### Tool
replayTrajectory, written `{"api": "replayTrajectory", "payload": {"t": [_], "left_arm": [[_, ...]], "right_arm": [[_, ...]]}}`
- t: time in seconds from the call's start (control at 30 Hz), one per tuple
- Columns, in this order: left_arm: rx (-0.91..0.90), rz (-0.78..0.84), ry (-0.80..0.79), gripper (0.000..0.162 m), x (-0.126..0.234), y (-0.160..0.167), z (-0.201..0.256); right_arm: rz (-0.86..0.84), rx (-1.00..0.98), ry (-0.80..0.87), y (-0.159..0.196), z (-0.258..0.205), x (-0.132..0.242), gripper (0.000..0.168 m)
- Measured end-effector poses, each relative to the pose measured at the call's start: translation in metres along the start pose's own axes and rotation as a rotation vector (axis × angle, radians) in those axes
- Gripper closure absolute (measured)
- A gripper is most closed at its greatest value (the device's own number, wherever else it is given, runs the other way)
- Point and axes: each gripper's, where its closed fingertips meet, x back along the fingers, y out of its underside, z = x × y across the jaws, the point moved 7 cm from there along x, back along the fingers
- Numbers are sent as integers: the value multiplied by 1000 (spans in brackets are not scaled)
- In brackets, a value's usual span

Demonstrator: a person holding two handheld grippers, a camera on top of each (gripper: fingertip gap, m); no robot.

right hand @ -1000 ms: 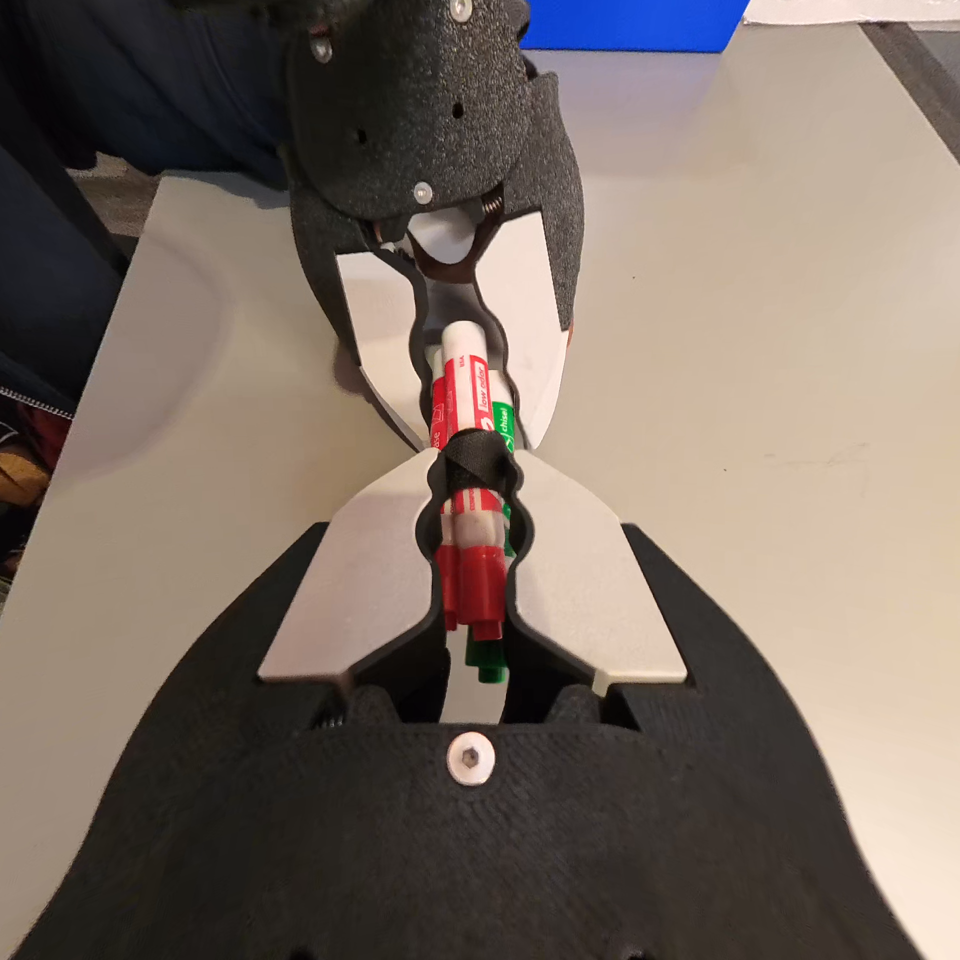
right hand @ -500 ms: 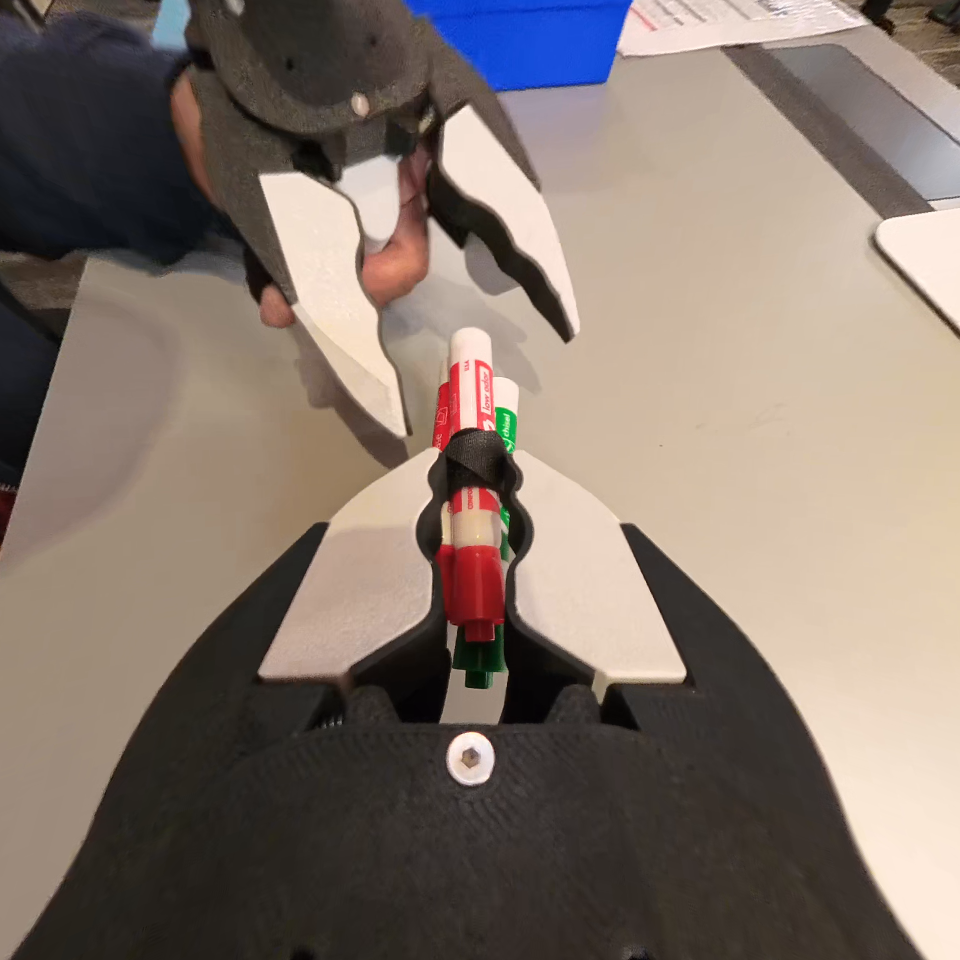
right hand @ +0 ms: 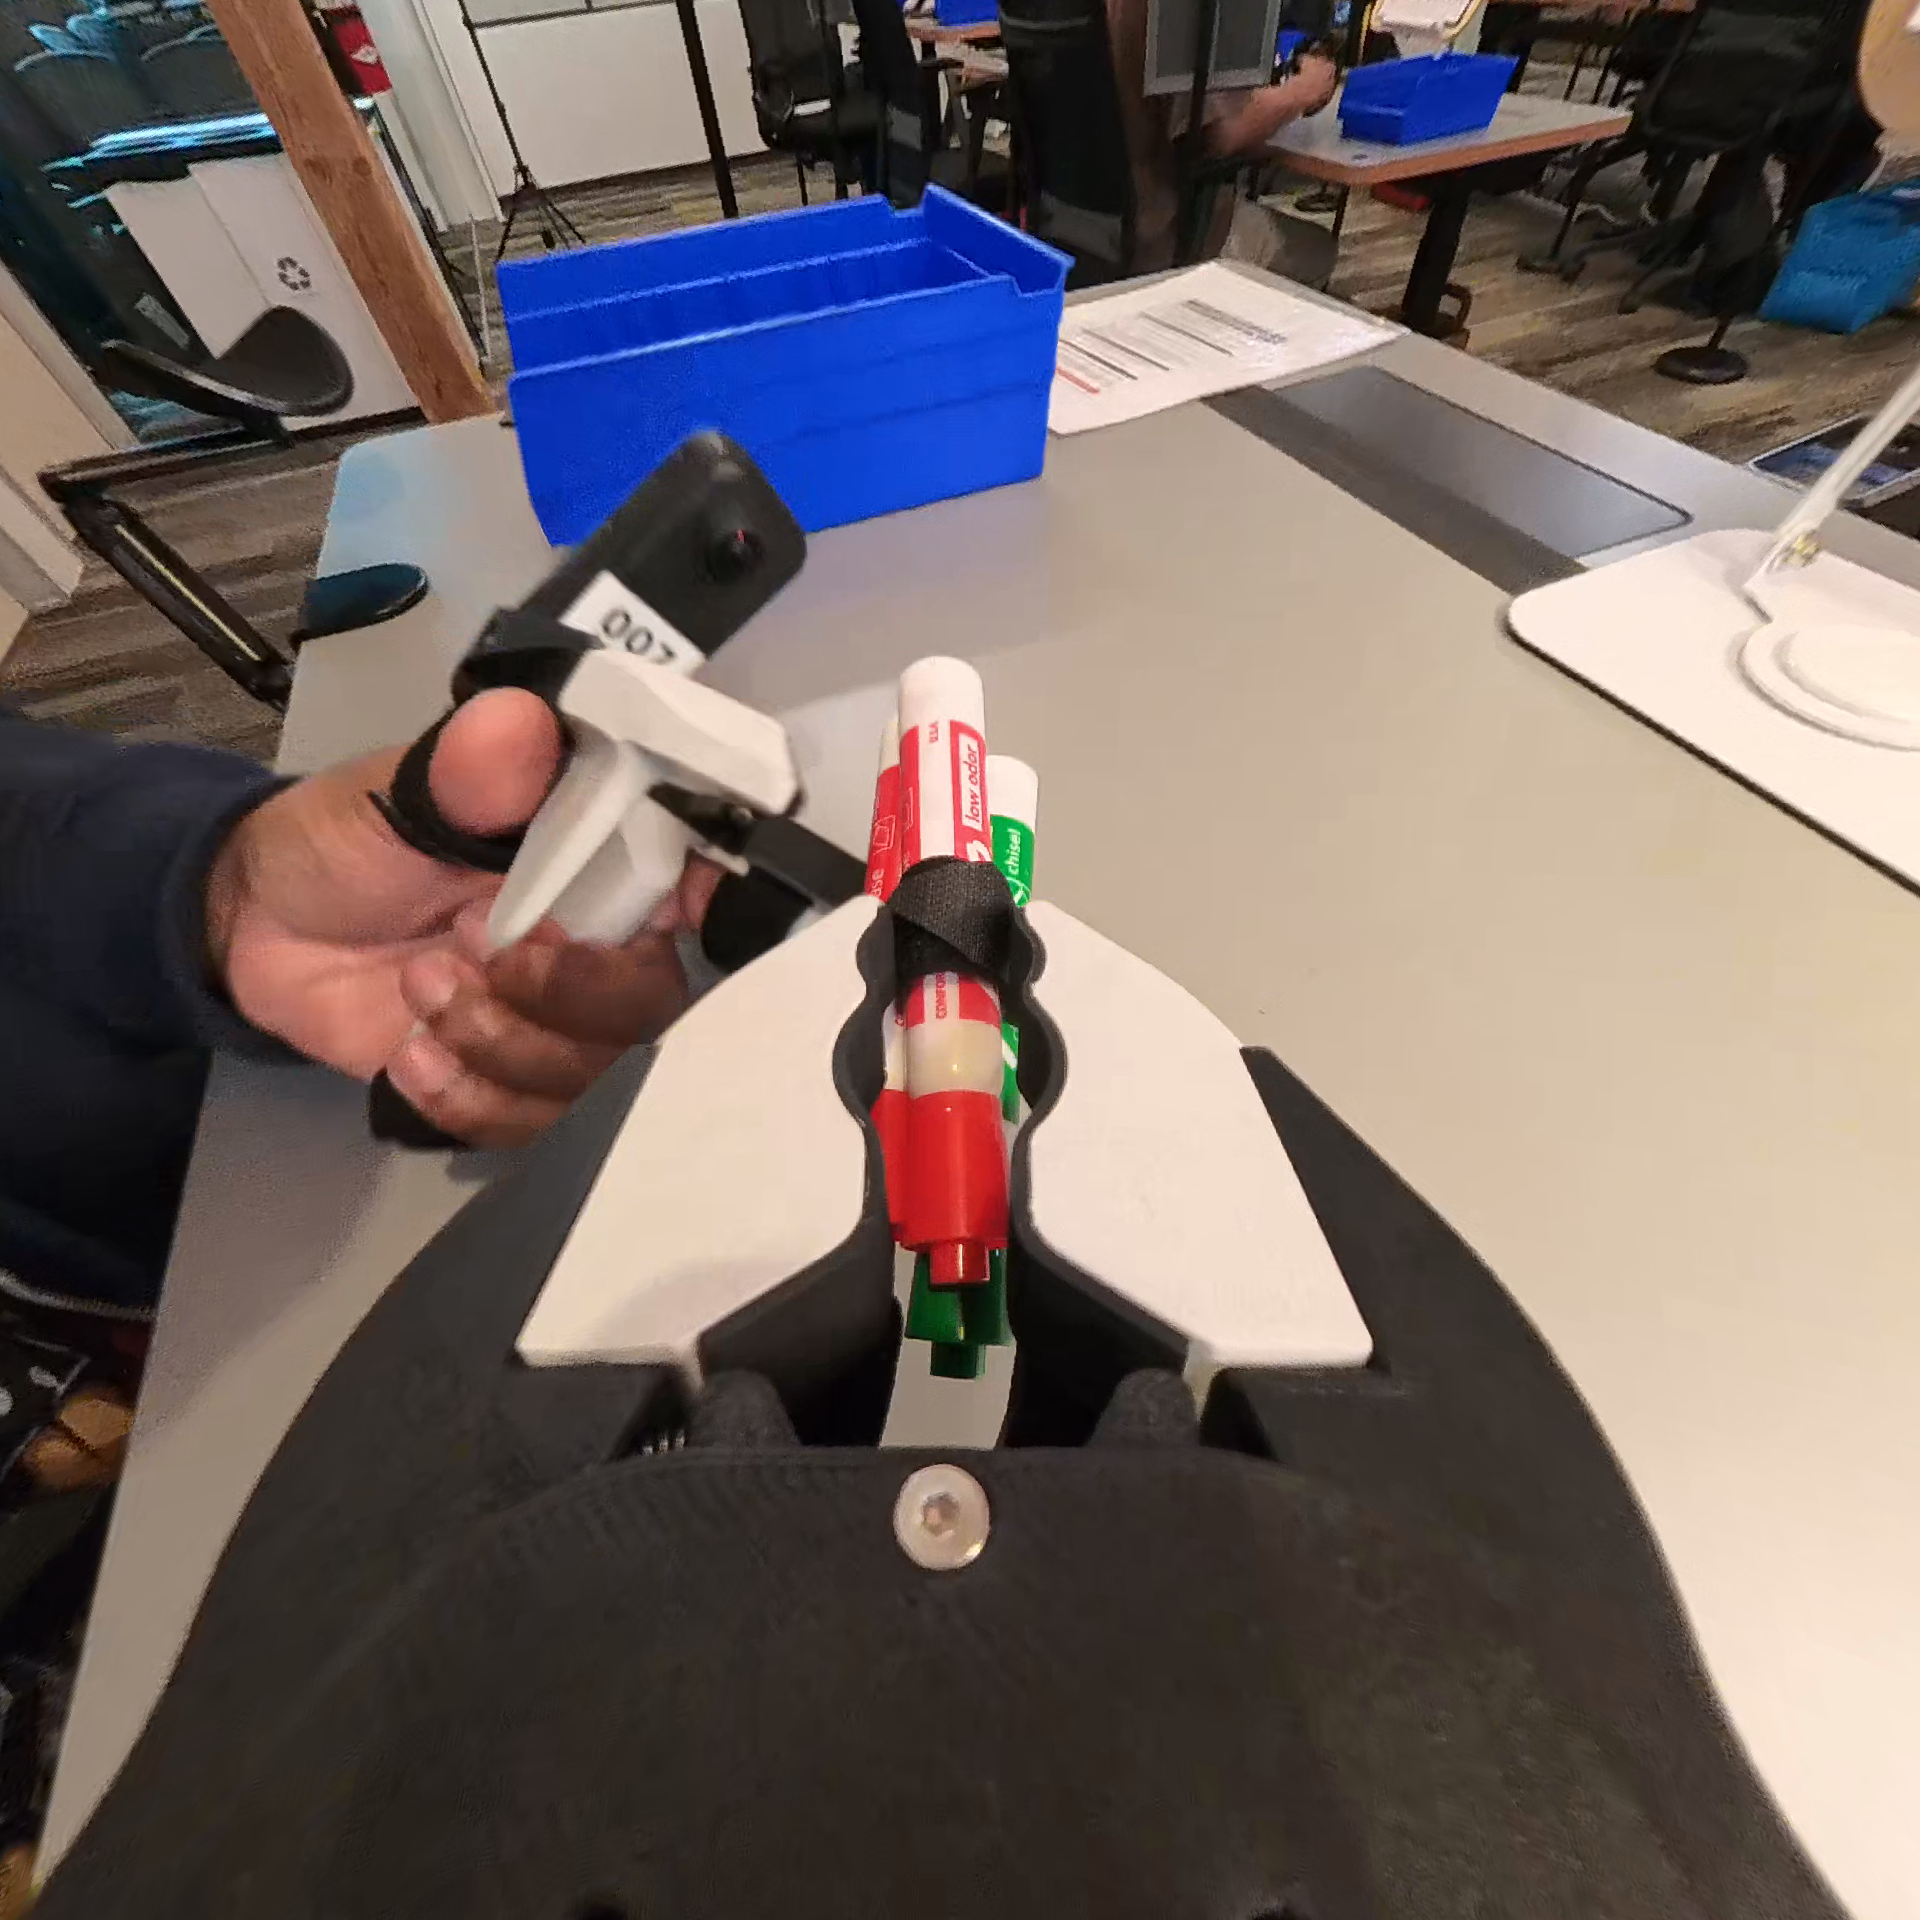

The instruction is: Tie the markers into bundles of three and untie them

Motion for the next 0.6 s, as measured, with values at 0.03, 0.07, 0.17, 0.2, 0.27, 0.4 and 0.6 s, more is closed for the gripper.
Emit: {"api": "replayTrajectory", "payload": {"t": [0.03, 0.07, 0.17, 0.2, 0.27, 0.4, 0.6], "left_arm": [[47, 46, 22, 69, -1, 2, 1], [85, 90, 31, 71, -3, 4, 0], [167, 233, 49, 86, -1, 7, -2], [178, 262, 57, 92, 0, 8, -1], [183, 269, 66, 94, 0, 11, 1], [151, 237, 33, 99, 0, 15, 3], [161, 261, 48, 121, 5, 16, 3]], "right_arm": [[6, 7, 7, -1, -4, -1, 148], [10, 24, 26, -2, -8, -2, 148], [9, 103, 119, -2, -20, -6, 148], [10, 123, 144, -1, -24, -7, 148], [8, 147, 165, 1, -33, -9, 148], [2, 158, 178, 8, -46, -12, 148], [23, 122, 179, 11, -49, -11, 148]]}}
